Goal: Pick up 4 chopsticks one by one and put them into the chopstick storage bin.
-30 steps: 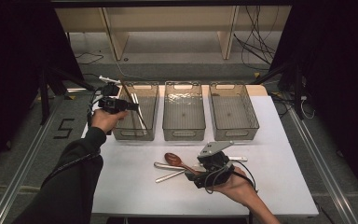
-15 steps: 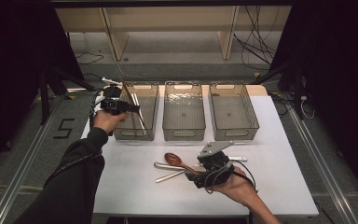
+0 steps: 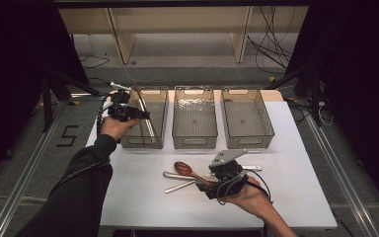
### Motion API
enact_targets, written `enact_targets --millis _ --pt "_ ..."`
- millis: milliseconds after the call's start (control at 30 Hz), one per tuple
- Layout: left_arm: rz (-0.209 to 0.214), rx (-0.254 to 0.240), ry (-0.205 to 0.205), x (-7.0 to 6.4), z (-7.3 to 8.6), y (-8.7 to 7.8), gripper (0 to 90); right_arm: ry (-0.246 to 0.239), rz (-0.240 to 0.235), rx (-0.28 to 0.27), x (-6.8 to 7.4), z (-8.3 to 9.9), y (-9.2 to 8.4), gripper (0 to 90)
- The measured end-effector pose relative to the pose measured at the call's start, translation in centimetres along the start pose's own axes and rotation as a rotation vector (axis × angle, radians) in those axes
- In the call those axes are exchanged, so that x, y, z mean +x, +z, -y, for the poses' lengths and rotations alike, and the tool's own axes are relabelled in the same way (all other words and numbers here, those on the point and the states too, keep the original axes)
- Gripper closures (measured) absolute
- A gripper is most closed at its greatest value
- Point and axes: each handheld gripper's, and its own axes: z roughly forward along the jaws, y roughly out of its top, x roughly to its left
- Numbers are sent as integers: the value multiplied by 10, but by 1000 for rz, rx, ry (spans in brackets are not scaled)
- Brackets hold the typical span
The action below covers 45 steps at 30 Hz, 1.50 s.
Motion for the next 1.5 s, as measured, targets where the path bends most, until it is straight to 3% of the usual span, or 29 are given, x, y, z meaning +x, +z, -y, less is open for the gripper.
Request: enact_targets --millis 233,433,567,633,767,867,1033,1267,1500 --pt "-5 -17 8 -4 1 -5 537 1 0 -2 0 0 0 303" --pt "92 -94 37 -15 12 -22 365 7 3 0 0 0 -1 303" --pt "144 -148 73 -24 24 -38 301 9 5 2 -1 0 -1 302" --pt "173 -173 86 -26 32 -44 290 12 5 1 -1 0 -1 302" --pt "190 -216 107 -28 47 -53 255 16 13 7 -4 1 0 301" --pt "183 -241 150 -33 55 -56 234 23 20 13 -5 2 1 301" --pt "219 -252 201 -41 71 -58 216 33 26 32 -8 4 5 301" --pt "224 -290 266 -52 89 -63 204 42 32 58 -11 7 11 305" --pt "226 -309 282 -51 106 -67 189 48 39 72 -15 7 15 306"
